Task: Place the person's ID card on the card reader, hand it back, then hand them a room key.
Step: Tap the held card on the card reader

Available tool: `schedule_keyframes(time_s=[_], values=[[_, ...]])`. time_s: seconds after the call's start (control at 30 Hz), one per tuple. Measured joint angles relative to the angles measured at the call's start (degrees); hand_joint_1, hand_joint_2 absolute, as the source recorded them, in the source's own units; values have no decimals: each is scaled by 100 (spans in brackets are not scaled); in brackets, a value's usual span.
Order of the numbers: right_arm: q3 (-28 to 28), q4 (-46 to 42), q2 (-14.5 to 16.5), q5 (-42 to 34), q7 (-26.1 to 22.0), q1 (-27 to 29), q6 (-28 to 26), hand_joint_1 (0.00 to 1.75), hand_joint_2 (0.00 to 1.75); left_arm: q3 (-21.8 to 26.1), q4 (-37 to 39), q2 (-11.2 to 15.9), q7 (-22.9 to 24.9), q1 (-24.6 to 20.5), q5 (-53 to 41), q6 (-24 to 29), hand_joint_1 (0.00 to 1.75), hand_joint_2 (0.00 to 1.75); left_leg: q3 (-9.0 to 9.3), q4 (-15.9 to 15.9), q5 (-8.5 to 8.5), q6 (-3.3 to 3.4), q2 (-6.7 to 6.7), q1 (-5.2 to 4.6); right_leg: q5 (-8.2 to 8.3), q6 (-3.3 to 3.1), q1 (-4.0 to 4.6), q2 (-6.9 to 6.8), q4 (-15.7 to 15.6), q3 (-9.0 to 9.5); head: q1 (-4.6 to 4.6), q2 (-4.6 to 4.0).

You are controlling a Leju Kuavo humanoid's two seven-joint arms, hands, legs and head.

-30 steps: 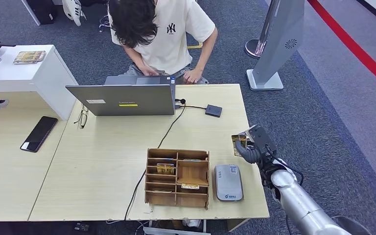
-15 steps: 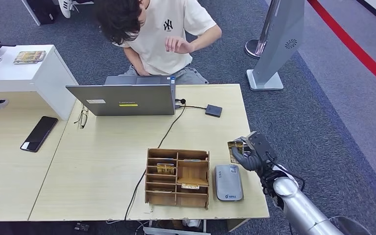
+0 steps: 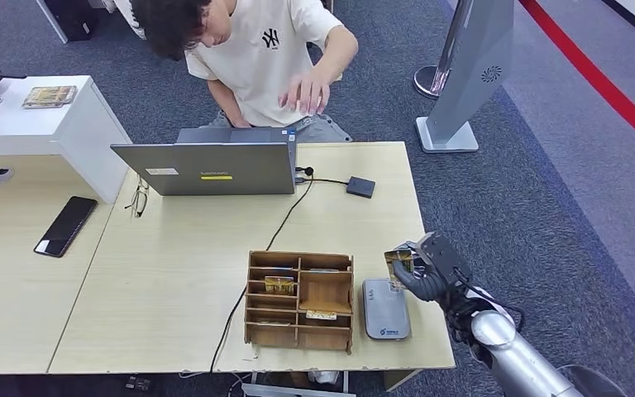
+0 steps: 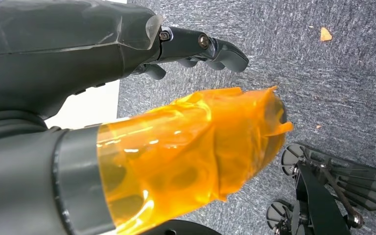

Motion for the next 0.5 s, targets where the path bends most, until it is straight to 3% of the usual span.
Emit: schedule_keyframes(time_s=[0.5], values=[[166, -216, -137, -206, 300, 325, -6, 175, 175, 2, 0, -16, 4, 2, 44, 8, 0, 0, 0, 0, -1, 0, 0, 0, -1, 1, 0, 0, 0, 0, -1, 0]])
